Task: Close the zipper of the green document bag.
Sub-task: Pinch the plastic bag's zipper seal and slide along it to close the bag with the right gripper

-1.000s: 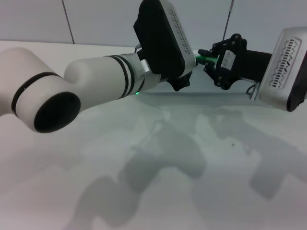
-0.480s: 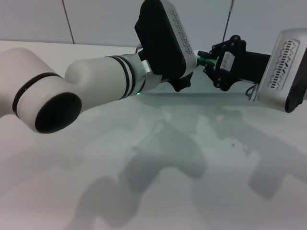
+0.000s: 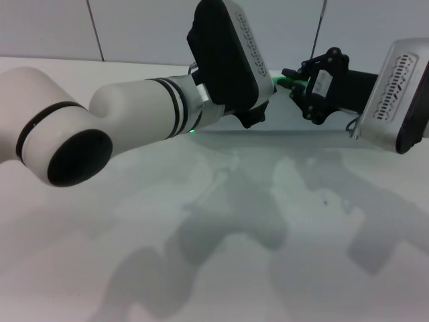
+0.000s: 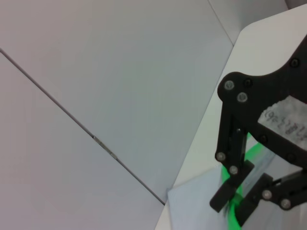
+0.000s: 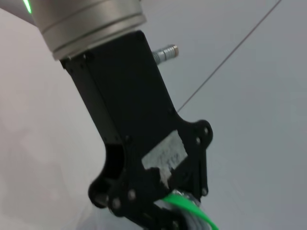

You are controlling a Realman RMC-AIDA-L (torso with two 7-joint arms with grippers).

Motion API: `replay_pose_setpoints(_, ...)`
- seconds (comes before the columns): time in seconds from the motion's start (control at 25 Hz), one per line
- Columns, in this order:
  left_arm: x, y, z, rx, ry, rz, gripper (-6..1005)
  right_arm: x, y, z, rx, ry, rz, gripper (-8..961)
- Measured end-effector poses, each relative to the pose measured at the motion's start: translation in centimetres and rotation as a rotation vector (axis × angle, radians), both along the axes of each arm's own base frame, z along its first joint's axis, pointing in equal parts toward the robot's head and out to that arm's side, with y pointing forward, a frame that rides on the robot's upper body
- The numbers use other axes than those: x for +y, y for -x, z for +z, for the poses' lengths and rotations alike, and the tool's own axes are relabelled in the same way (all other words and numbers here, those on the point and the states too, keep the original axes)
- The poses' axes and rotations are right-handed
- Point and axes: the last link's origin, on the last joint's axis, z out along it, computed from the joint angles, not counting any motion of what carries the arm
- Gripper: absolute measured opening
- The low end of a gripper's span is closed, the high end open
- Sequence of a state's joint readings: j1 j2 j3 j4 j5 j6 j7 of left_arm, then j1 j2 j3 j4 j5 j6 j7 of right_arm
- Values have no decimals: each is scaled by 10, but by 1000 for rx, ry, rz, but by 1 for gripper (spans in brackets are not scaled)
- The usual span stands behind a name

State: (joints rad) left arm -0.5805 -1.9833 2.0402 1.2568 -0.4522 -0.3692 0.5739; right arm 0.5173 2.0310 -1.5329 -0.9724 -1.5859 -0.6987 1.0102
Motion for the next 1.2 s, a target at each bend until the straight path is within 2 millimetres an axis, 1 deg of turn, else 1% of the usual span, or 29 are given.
replay_pose_setpoints(0.36, -1, 0, 4, -5, -7, 1, 86, 4, -9, 4, -10, -25, -37, 100)
replay_pose_setpoints(0.56, -3, 4, 13, -9, -20, 3, 90, 8, -12, 7, -11, -52, -55, 108)
replay_pose_setpoints(0.68, -5, 5, 17, -15, -30, 1, 93, 10, -18, 10, -7, -63, -77, 113)
replay_pose_setpoints(0.88, -11, 8, 28, -29, -55, -6, 99, 15, -30, 21, 11, -99, -124, 121)
replay_pose_setpoints(1.2, -17, 20, 53, -48, -126, 11, 108, 24, -57, 46, 12, -179, -212, 134)
